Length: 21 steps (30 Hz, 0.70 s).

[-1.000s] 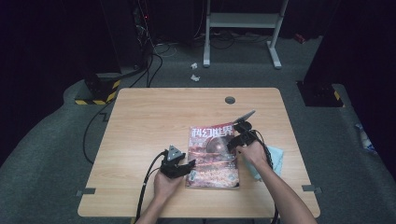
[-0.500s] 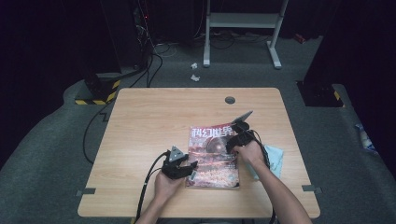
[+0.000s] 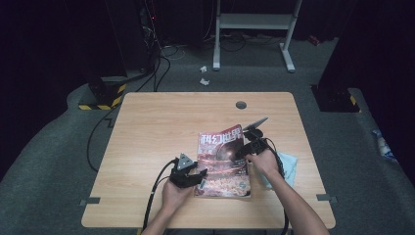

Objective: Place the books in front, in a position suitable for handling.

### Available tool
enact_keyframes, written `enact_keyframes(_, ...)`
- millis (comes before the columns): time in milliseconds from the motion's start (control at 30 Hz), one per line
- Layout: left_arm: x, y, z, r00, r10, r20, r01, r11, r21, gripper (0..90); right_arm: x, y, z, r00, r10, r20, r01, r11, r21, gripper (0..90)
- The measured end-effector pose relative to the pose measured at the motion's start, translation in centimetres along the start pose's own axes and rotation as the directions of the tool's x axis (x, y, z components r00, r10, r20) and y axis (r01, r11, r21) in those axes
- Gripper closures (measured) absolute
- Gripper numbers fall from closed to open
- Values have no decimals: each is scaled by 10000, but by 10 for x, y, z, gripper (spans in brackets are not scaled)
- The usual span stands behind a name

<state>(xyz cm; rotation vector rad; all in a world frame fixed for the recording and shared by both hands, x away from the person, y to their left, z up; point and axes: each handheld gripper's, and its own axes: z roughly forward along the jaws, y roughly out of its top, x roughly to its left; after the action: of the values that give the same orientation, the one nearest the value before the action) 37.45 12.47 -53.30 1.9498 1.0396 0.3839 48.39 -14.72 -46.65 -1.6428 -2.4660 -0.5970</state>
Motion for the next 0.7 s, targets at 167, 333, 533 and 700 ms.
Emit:
enact_keyframes(167,1,0,0,10000,38,-9,-38,10000,-5,453,4,-2,-8,9956,-37,-939,7,9995,-323,597)
enact_keyframes(333,1,0,0,10000,41,-4,-41,10000,-10,450,21,3,-2,9953,-773,-588,772,9970,-48,601)
enact_keyframes(533,2,0,0,10000,78,51,-78,10000,14,446,24,5,4,9962,-835,-258,841,9962,205,655)
enact_keyframes(700,8,1,-2,9984,-526,187,525,9986,48,362,23,4,-2,9936,-1068,-354,1065,9942,-119,793)
